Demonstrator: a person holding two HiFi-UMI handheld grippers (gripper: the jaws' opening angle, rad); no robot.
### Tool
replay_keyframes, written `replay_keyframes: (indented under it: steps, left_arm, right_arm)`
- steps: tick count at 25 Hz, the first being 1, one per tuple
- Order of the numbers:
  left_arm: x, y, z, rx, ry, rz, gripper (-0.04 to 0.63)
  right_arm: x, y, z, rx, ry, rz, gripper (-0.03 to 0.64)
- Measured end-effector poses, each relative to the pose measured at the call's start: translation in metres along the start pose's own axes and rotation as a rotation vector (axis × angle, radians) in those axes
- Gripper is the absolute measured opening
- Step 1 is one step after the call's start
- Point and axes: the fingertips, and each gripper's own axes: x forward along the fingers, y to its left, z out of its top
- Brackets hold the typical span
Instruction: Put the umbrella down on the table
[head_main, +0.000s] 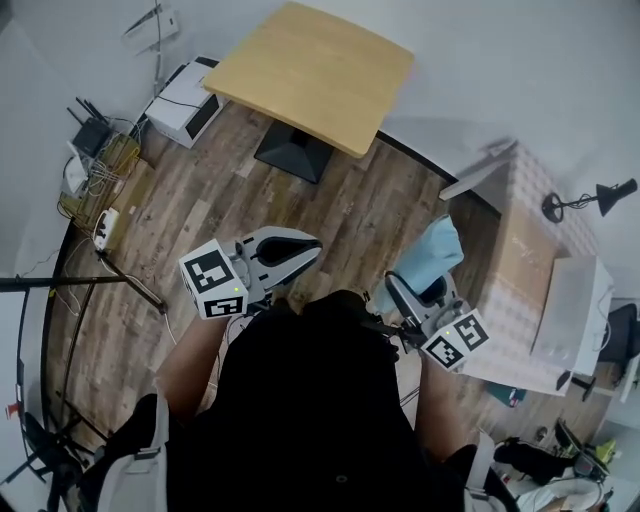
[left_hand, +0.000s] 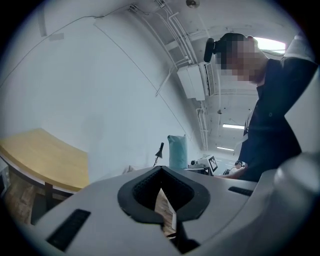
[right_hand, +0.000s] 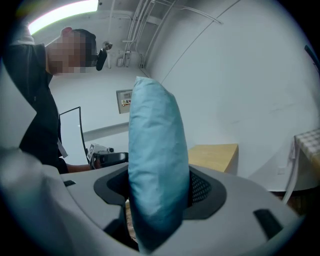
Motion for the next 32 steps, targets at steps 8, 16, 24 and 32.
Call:
replay_keyframes:
  steps: [8,16,24,32]
  left_arm:
    - [0.015,0.039,0.001,-0.015,0.015,0.069,0.012]
    - [0.041,0.078,0.021,-0.007,0.013,0.190,0.012]
    - [0.097,0.109,0.042,0.017,0.013,0.264,0.012]
    - [0.142,0.141,0.056,0.039,0.006,0.335,0.012]
  right_arm:
    - [0.037,-0.040,0.004,0.027,0.013,0.059,0.295]
    - [0.079,-0.093,0.022,0.034,0.035,0.179,0.295]
    - [0.101,-0.153,0.059,0.034,0.019,0.271,0.295]
    - [0.121,-0.206,0.081,0.025,0.017,0.348,0.295]
